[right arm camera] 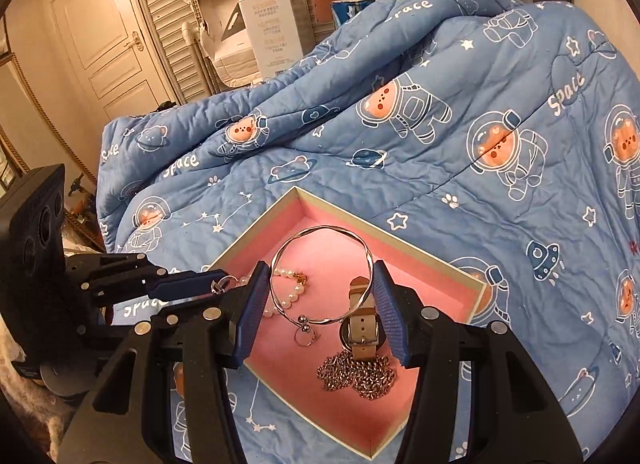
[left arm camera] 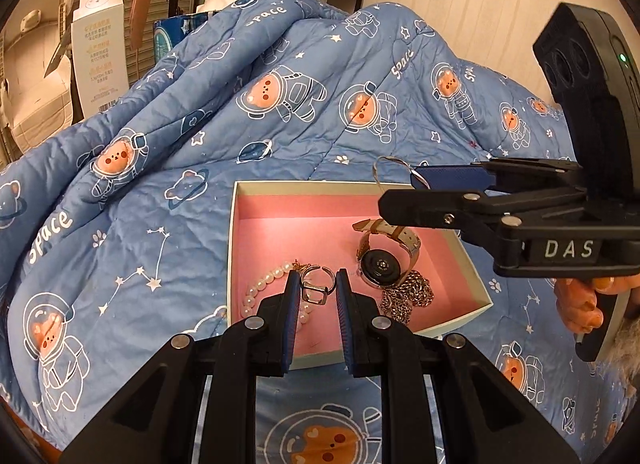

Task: Organize jewelry
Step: 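Carry the ring with the left tool while the right tool carries the bangle over the box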

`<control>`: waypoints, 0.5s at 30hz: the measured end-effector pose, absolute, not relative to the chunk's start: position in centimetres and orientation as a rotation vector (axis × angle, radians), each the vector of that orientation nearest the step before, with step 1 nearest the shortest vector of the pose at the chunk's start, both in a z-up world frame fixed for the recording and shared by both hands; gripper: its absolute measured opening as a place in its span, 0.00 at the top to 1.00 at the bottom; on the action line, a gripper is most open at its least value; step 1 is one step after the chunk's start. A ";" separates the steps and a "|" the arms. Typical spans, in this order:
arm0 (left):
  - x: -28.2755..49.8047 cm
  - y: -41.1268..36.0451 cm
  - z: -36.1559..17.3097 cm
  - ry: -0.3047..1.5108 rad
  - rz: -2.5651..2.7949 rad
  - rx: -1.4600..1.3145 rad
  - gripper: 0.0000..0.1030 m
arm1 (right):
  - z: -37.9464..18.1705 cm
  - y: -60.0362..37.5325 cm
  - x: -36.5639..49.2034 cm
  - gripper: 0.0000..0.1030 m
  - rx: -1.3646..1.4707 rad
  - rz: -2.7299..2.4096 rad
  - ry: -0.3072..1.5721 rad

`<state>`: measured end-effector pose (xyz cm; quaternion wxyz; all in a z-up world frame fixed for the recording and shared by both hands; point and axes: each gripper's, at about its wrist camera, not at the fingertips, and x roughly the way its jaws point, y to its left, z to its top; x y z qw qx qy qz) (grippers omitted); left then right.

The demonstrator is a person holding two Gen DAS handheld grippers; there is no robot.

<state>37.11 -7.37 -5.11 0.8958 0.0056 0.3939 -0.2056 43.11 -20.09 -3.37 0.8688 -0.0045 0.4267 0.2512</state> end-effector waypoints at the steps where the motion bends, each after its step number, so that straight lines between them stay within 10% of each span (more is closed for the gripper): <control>1: 37.4 -7.5 -5.3 0.825 -0.429 0.016 0.83 | -3.7 -19.9 43.8 0.49 -0.005 0.525 0.917; 15: 39.9 -8.5 -7.5 0.920 -0.434 0.044 0.83 | -8.1 -17.3 49.9 0.49 0.045 0.463 1.167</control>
